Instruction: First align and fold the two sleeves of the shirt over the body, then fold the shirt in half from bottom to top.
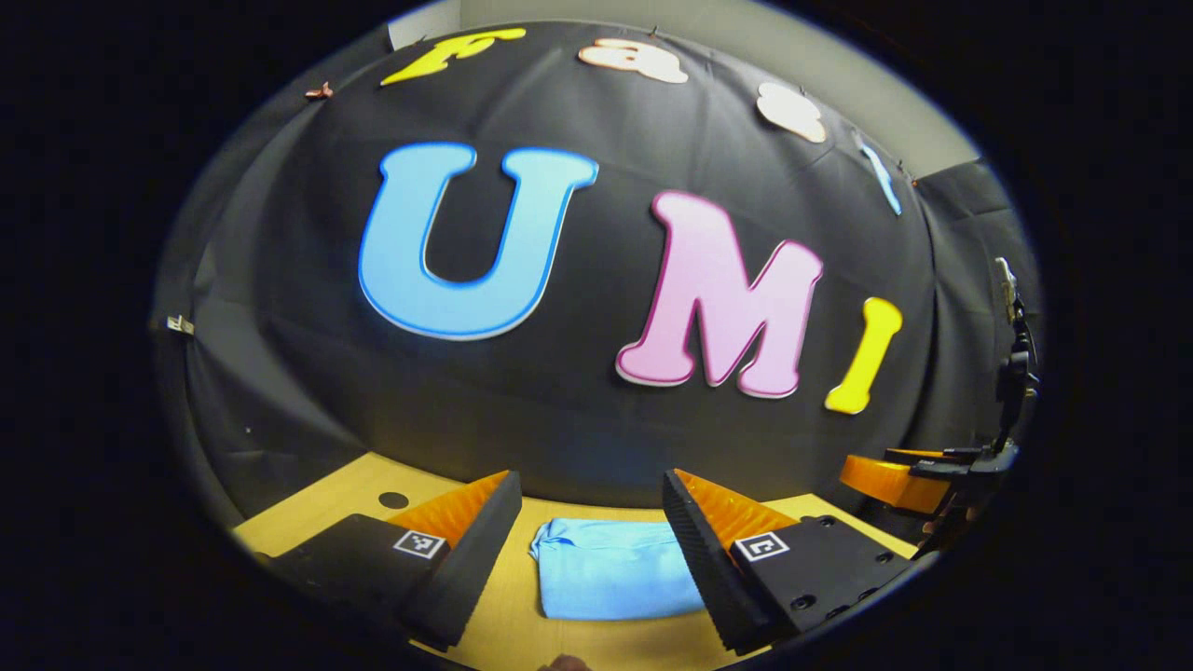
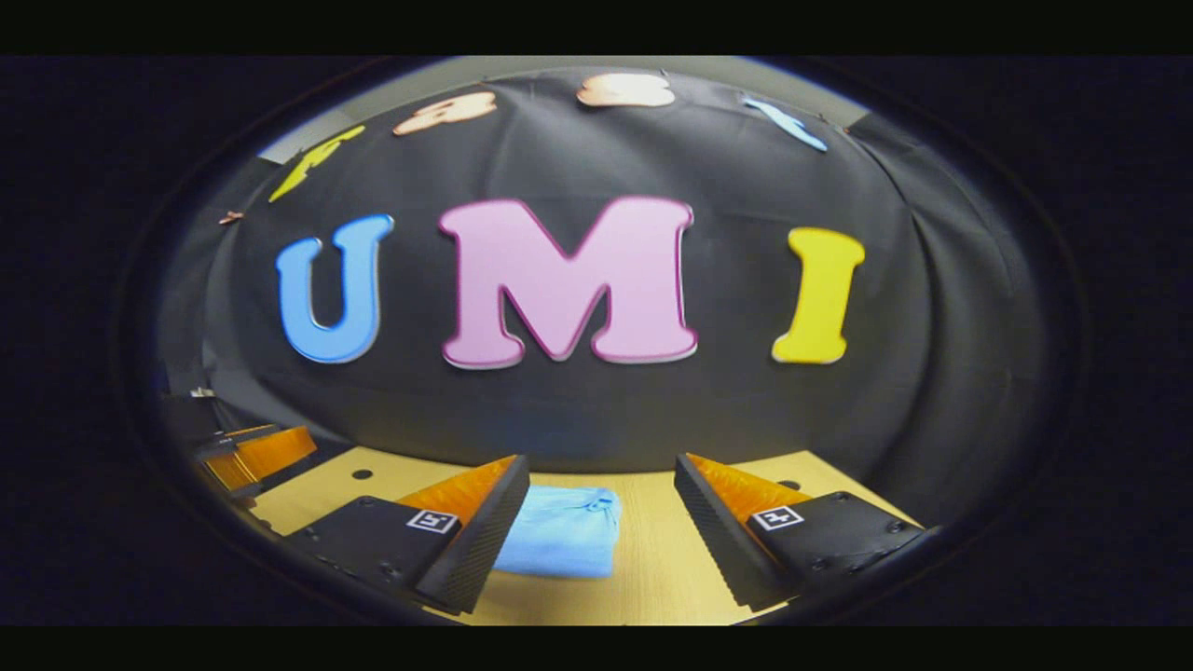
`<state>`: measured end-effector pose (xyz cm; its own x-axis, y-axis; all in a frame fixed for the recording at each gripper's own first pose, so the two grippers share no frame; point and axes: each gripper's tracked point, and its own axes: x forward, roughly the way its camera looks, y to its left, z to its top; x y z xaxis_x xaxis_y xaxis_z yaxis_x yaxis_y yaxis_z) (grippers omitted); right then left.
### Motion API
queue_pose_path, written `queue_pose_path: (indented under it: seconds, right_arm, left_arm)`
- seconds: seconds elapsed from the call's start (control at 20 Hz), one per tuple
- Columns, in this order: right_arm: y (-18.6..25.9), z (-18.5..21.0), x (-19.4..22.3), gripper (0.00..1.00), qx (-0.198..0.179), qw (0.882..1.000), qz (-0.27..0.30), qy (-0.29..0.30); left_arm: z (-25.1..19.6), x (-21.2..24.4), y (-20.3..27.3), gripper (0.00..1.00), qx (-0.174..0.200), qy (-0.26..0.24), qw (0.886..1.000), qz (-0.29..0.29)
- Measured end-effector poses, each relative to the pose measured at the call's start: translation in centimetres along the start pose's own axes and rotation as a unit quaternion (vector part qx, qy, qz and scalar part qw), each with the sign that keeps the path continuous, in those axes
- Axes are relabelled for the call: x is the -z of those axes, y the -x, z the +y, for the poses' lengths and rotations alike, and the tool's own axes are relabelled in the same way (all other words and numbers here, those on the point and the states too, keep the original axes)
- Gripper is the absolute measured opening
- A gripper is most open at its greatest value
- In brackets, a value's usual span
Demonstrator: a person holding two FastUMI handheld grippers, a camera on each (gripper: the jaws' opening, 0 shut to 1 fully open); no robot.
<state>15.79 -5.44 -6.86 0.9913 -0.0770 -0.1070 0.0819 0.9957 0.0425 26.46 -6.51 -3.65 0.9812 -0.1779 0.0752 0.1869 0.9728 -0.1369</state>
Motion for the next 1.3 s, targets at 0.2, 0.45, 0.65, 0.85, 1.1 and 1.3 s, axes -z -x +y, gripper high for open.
queue_pose_path:
  seconds: [0.2,0.45,0.65,0.85,1.1,1.3]
  right_arm:
    - [8.2,1.6,-6.7,0.98,-0.017,0.999,-0.048,0.013]
    - [16.7,2.0,-10.8,0.98,-0.024,0.997,-0.058,0.035]
    - [22.9,4.3,-12.2,0.98,-0.04,0.996,-0.072,-0.02]
    - [27.1,5.0,-11.1,0.98,-0.042,0.997,-0.072,0.002]
    - [30.6,4.7,-8.6,0.98,-0.036,0.999,-0.041,-0.003]
    - [30.9,3.3,-7.7,0.98,-0.007,1.0,-0.025,-0.003]
  left_arm:
    - [-4.4,-4.6,9.5,0.97,0.018,0.0,1.0,-0.013]
    - [-6.1,-7.8,19.7,0.97,0.008,-0.006,1.0,-0.009]
    - [-5.1,-7.9,26.1,0.97,-0.03,0.01,0.999,-0.019]
    - [-5.0,-7.2,31.0,0.97,-0.038,-0.03,0.999,-0.019]
    - [-7.0,-8.2,33.3,0.97,-0.007,-0.064,0.998,-0.028]
    - [-8.1,-9.0,33.7,0.97,0.013,-0.071,0.997,-0.031]
